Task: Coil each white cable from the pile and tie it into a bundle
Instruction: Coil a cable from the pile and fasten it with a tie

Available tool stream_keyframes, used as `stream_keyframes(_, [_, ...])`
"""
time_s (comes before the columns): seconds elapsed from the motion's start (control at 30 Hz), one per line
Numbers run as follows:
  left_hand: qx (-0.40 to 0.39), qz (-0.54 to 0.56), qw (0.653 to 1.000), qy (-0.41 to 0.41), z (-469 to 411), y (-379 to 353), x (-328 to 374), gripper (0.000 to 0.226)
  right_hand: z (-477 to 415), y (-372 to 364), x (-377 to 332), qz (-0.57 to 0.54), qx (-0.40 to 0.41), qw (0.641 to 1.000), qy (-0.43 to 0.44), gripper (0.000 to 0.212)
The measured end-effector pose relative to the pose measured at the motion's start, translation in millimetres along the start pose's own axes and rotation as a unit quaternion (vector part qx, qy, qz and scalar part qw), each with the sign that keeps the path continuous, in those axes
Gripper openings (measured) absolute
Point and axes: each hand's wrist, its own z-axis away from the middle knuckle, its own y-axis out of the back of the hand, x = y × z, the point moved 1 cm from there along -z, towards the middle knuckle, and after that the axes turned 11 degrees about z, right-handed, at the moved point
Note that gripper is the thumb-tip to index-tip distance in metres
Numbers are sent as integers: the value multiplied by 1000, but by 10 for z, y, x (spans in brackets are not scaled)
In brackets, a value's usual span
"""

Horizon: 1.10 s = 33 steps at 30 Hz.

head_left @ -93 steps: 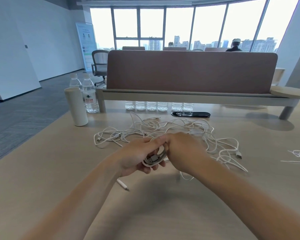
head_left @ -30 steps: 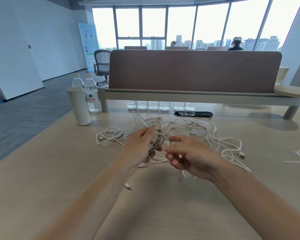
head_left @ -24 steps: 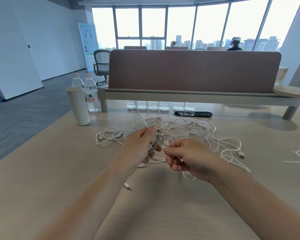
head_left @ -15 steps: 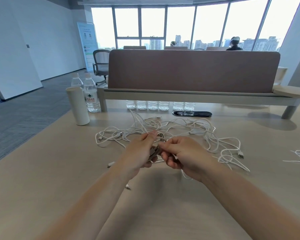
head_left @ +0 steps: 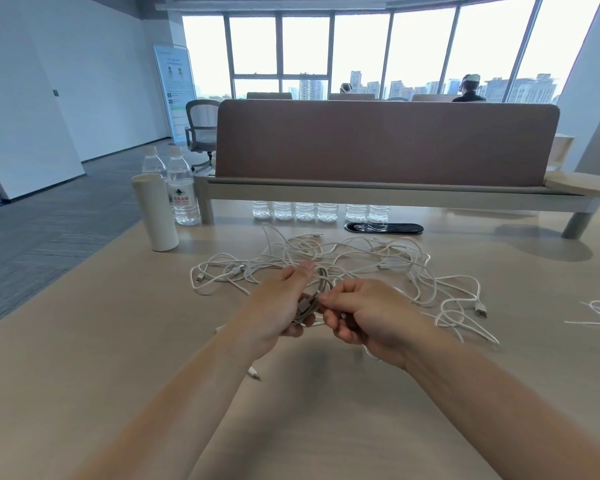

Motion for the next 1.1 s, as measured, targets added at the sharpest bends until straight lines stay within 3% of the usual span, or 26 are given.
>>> stream_keyframes(0.33, [-16,-2,1000,0,14,21,27,34,28,19,0,7,-10,1000,27,22])
stream_keyframes(0.43, [-33,-26,999,-15,-5,41,25,36,91,86,-79,128,-3,991,33,46])
stream_keyframes(0.53, [-54,-50,997,-24,-9,46,7,36,60,218,-175,277,108,951,78,62])
stream_keyframes(0.63, [-79,-68,994,-31,-7,14,-34,37,8,302,-285,318,177,916,169,37])
stream_keyframes(0.67, [-86,-76,993,-33,-4,-3,-50,39,5,286,-334,319,154,914,197,23])
stream_keyframes(0.77, [-101,-89,990,-32,11,-56,-88,39,0,193,-423,356,85,900,236,28])
stream_keyframes(0.83, [-102,-92,990,-26,13,-73,-98,42,3,144,-453,368,101,892,243,3])
stream_keyframes(0.93, [-104,-77,992,-7,4,-45,-92,44,-29,160,-405,340,163,896,233,22])
stream_keyframes(1.1, [-113,-40,992,30,-1,55,-36,39,-51,234,-231,270,210,927,151,14])
